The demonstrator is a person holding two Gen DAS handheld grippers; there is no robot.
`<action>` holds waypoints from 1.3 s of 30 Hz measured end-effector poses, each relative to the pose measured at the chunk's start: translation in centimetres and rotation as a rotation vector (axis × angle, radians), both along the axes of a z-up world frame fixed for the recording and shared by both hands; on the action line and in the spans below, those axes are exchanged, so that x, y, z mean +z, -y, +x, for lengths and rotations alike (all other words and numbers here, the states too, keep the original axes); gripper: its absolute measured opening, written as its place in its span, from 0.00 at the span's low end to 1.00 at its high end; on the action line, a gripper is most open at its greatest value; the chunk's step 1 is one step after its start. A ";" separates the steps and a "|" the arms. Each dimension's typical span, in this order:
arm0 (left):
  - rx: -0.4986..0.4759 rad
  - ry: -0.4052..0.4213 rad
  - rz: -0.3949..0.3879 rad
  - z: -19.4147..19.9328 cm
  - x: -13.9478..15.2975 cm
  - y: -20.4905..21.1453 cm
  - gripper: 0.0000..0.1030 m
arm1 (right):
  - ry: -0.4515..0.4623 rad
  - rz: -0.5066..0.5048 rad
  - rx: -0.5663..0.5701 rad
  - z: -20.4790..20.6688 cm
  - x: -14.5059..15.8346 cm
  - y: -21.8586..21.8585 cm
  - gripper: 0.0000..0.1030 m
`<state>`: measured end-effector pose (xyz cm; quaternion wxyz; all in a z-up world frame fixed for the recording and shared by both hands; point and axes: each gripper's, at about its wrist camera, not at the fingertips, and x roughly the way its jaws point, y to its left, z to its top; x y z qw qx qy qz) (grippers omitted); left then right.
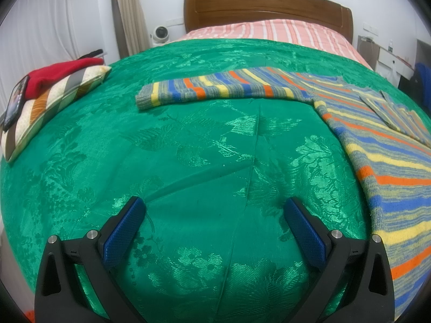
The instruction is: Fold small clothes
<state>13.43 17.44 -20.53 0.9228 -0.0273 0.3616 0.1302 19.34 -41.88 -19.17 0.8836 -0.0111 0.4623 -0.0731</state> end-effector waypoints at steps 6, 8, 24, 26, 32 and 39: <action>0.000 -0.001 0.001 0.0 0.0 0.0 1.00 | 0.000 0.000 0.000 0.0 0.0 0.0 1.00; 0.001 -0.002 0.002 0.0 0.0 0.0 1.00 | 0.000 0.000 0.000 0.0 0.0 0.0 1.00; 0.001 -0.003 0.003 0.0 -0.1 -0.3 1.00 | 0.000 0.000 0.000 0.0 0.0 0.0 1.00; 0.001 -0.004 0.003 0.0 -0.1 -0.2 1.00 | 0.000 0.000 0.000 0.0 0.0 0.0 1.00; 0.001 -0.004 0.003 0.0 -0.1 -0.2 1.00 | 0.000 0.000 0.000 0.0 0.0 0.0 1.00; 0.001 -0.004 0.004 0.0 -0.1 -0.2 1.00 | 0.000 0.000 0.000 0.0 0.0 0.0 1.00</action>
